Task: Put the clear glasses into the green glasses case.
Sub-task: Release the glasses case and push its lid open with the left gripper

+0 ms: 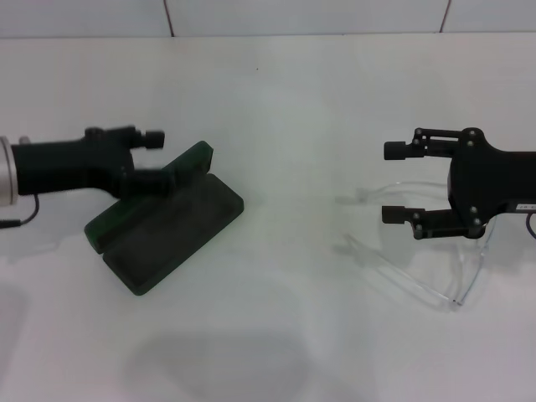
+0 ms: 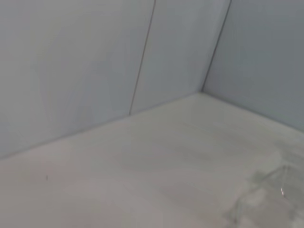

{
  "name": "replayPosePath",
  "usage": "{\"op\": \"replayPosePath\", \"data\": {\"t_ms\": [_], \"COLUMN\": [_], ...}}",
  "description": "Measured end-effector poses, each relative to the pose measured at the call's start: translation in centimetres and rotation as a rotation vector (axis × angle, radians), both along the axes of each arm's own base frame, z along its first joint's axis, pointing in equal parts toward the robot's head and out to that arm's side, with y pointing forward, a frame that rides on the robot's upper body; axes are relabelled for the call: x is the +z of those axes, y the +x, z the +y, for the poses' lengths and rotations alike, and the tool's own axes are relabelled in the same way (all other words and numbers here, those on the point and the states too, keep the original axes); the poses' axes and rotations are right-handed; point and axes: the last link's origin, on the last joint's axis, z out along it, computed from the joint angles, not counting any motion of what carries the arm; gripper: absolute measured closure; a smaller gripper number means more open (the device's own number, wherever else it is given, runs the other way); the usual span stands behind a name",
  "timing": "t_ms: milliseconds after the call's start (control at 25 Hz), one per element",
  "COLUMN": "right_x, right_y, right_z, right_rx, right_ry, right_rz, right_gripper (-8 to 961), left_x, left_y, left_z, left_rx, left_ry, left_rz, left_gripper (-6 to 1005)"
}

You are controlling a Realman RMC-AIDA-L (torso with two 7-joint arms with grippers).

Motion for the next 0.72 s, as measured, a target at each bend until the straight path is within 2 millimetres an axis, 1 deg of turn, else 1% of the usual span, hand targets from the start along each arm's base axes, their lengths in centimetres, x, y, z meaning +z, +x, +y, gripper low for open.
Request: {"op": "replayPosePath", "data": {"t_ms": [240,440,720], "right_x": [-0.2,-0.4,-0.7], "right_y": [-0.1,-0.2,-0.4], "right_z": [-0.1,-0.2,-0.4], "right_rx": [0.002,0.011,0.013], "right_ry": [-0.002,-0.007,-0.014], "right_rz": [0.003,0.009,0.016], "right_gripper": [215,215,215], "left_x": [-0.6,-0.7,-1.2], "left_y": [-1.4,-2.2,-2.7], "left_z": [-0.2,0.2,-0.1], "left_rx": [0.054,0.097,0.104], "left_ry": [-0.028,-0.012,-0.038], "left_rz": [0.082,0.126,0.165], "left_gripper": [230,244,263]}}
